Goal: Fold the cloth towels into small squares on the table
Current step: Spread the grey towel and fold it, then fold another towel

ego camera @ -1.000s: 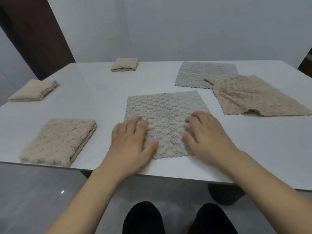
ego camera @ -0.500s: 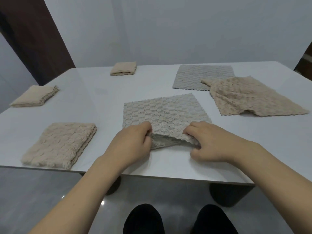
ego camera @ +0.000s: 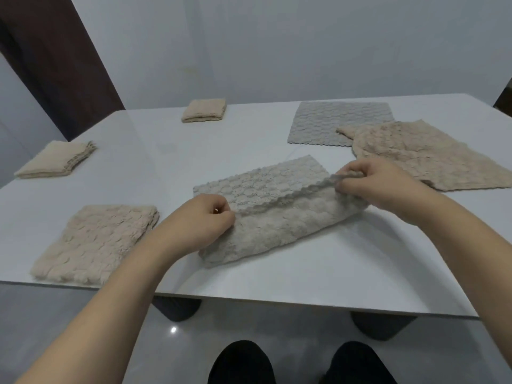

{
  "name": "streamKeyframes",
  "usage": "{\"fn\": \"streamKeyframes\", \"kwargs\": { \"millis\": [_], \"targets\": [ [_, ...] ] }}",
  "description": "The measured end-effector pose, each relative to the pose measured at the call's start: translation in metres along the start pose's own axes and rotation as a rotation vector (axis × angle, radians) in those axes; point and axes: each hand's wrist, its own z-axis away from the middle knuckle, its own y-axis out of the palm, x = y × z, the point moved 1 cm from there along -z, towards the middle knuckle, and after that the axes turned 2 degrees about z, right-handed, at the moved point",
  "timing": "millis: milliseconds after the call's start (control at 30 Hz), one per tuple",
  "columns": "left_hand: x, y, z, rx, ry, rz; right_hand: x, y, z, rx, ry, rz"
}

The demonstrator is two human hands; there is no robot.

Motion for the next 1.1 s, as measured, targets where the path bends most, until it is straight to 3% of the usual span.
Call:
{"fn": "streamKeyframes", "kwargs": {
  "millis": [133,300,467,567,900,1100],
  "targets": [
    [0.003,-0.016,-0.026,-0.219,0.007,-0.052,-0.002,0.003,-0.037,-0.151,0.028,-0.114],
    [0.008,-0.02,-0.073,-0.375,-0.011,-0.056,0.009,0.029,-0.085,-0.23,0.027,0.129],
    [0.024,-0.008,-0.114,-0.305,-0.123,-0.224,0.004,0.059,-0.122,-0.269,0.058,0.451],
    [0.036,0.006,-0.12,-0.363,-0.121,-0.31,-0.007,0.078,-0.124,-0.386,0.028,0.599],
    [0.035,0.011,-0.121,-0.388,-0.004,-0.309,-0.011,0.079,-0.13,-0.339,0.055,0.69],
    [0.028,0.01,-0.111,-0.44,0.147,-0.099,-0.009,0.074,-0.127,-0.34,0.046,0.59]
  ]
}}
